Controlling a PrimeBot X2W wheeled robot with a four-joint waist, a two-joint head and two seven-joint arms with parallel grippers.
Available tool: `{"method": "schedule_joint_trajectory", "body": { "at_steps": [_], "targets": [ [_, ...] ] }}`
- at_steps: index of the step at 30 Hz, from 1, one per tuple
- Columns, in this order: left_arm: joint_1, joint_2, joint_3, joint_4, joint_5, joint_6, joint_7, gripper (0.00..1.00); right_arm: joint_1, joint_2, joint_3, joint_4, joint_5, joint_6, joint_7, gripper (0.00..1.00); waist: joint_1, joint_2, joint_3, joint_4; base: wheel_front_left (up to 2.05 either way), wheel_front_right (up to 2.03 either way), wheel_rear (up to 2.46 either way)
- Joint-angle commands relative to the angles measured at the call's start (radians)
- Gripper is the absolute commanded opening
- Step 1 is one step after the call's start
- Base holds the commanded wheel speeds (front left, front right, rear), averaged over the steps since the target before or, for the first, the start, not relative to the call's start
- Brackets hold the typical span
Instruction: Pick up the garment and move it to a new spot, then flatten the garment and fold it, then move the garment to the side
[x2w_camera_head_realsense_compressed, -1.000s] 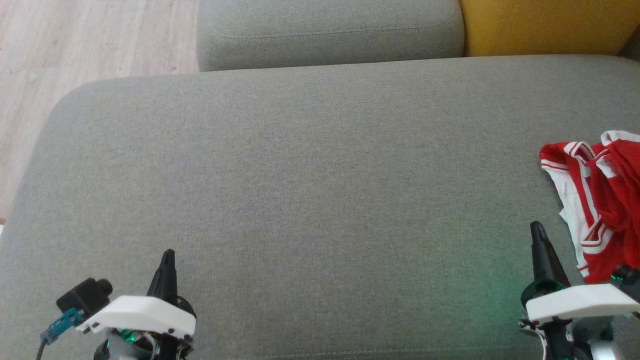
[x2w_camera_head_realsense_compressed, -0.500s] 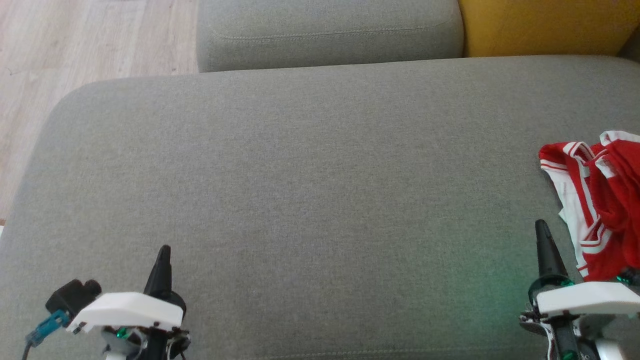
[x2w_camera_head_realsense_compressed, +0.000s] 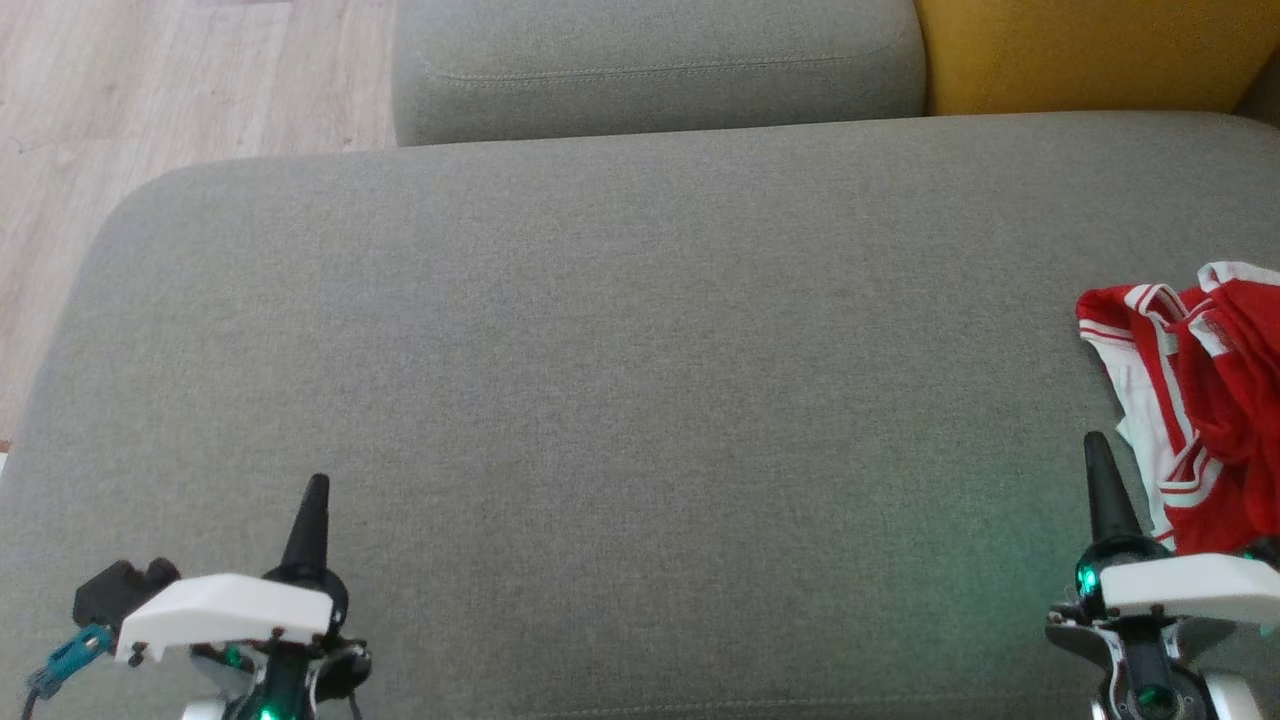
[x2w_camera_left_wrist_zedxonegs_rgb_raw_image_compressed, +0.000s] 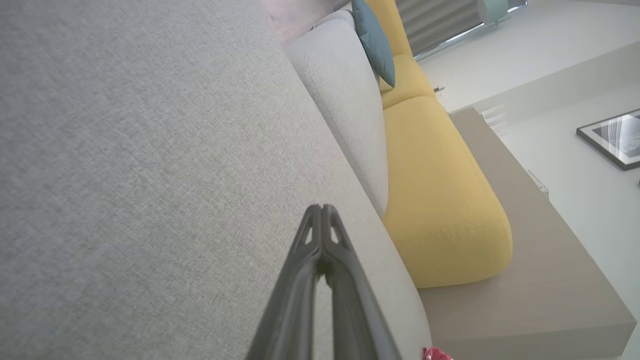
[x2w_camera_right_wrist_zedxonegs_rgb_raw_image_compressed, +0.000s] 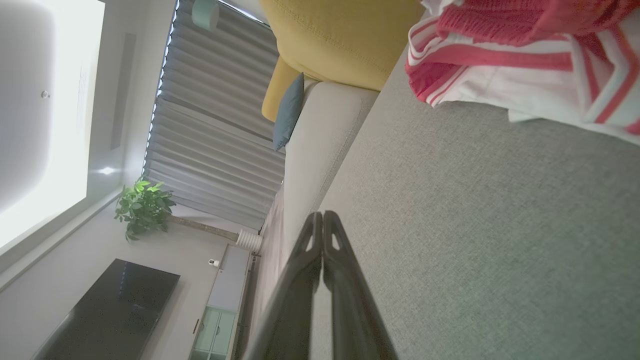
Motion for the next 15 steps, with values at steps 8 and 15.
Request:
{"method": "schedule_joint_trajectory", "body": {
  "at_steps": [8, 15],
  "targets": [
    [-0.063, 0.003, 0.062, -0.024, -0.110, -0.032, 0.030, 0.00, -0.068, -0.022, 0.007, -0.014, 0.114, 0.005, 0.009, 0.00, 0.0000, 0.0000, -0.001, 0.000, 0.00, 0.00, 0.00],
    [-0.070, -0.002, 0.083, -0.022, -0.179, -0.050, 0.048, 0.00, -0.078, -0.022, 0.002, -0.001, 0.183, 0.006, 0.014, 0.00, 0.0000, 0.0000, -0.002, -0.001, 0.00, 0.00, 0.00]
  ]
}}
